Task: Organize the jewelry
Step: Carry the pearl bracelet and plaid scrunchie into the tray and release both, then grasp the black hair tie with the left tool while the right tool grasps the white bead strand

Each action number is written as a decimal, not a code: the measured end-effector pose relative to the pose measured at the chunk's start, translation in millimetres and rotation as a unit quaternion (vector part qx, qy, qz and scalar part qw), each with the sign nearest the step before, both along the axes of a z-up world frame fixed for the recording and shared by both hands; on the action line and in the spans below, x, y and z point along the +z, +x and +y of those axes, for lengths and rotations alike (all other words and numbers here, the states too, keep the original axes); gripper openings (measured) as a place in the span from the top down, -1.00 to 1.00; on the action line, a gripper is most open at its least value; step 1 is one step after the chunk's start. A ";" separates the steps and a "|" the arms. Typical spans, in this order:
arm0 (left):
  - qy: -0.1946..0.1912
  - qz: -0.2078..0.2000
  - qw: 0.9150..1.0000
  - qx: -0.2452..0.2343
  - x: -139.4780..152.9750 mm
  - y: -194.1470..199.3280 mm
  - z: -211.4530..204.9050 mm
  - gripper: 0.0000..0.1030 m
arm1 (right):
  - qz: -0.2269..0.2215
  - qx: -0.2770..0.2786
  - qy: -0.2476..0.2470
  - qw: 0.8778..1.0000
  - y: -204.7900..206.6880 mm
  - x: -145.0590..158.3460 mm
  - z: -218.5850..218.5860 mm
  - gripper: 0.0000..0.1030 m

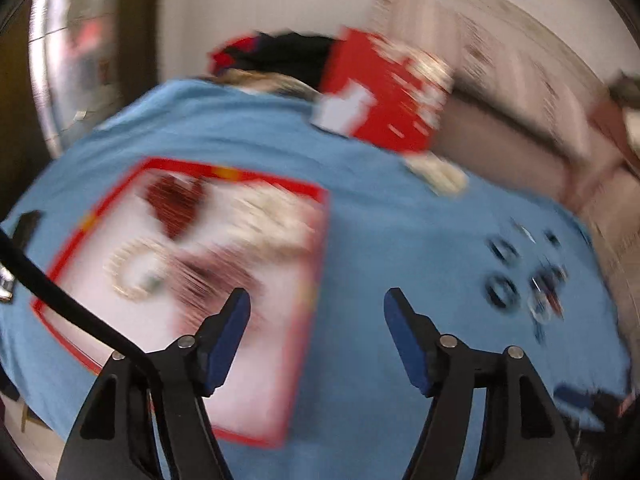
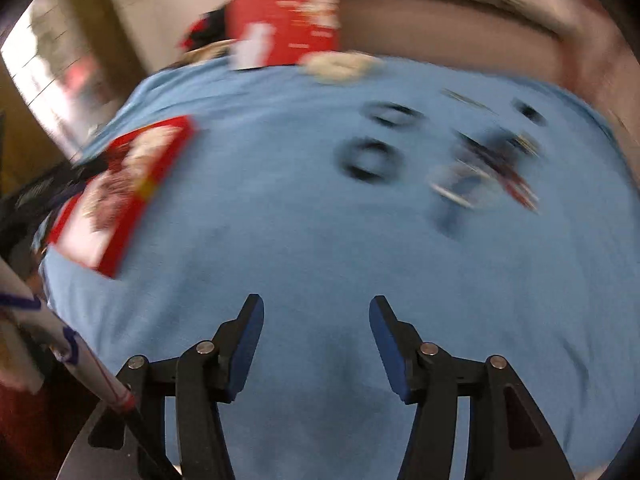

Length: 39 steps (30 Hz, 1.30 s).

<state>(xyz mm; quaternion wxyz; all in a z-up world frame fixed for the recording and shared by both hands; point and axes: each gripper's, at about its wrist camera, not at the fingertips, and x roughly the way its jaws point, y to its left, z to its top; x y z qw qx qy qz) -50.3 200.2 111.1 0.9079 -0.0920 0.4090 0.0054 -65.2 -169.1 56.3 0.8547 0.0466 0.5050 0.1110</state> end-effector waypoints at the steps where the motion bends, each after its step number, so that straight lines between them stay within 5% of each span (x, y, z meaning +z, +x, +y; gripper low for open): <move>1: 0.001 0.016 1.000 -0.019 -8.7 -3.8 -17.6 -0.35 | 0.006 -0.022 0.006 1.000 -5.2 -3.8 -19.3 -0.15; 6: 0.022 0.080 0.994 -0.070 -49.2 -17.7 -83.2 -0.35 | 0.011 -0.092 0.046 0.995 -26.4 -11.7 -80.9 -0.15; 10: 0.036 0.108 0.991 -0.066 -74.3 -23.7 -103.1 -0.35 | -0.001 -0.103 0.059 0.993 -37.9 -11.2 -98.5 -0.15; 13: 0.073 0.095 0.991 -0.064 -77.9 -30.4 -113.8 -0.38 | -0.009 -0.105 0.067 0.992 -42.7 -14.2 -106.6 -0.15; 18: 0.082 0.105 0.990 -0.051 -84.8 -30.0 -114.7 -0.92 | -0.011 -0.113 0.088 0.990 -44.0 -22.5 -121.5 -0.16; 21: 0.074 0.110 0.990 -0.051 -86.0 -28.1 -111.7 -1.00 | -0.012 -0.122 0.103 0.987 -42.7 -25.3 -130.6 -0.16; 28: 0.089 0.132 0.986 -0.046 -82.4 -23.8 -116.5 -1.00 | -0.013 -0.130 0.115 0.985 -34.1 -30.3 -145.1 -0.16; 32: 0.051 0.125 0.988 -0.071 -64.7 -16.6 -121.8 -0.52 | -0.017 -0.130 0.112 0.985 -25.1 -29.6 -151.8 -0.16; 39: 0.009 0.101 0.989 -0.103 -43.6 56.2 -156.4 -0.52 | -0.038 -0.102 0.108 0.988 22.9 -9.5 -146.3 -0.16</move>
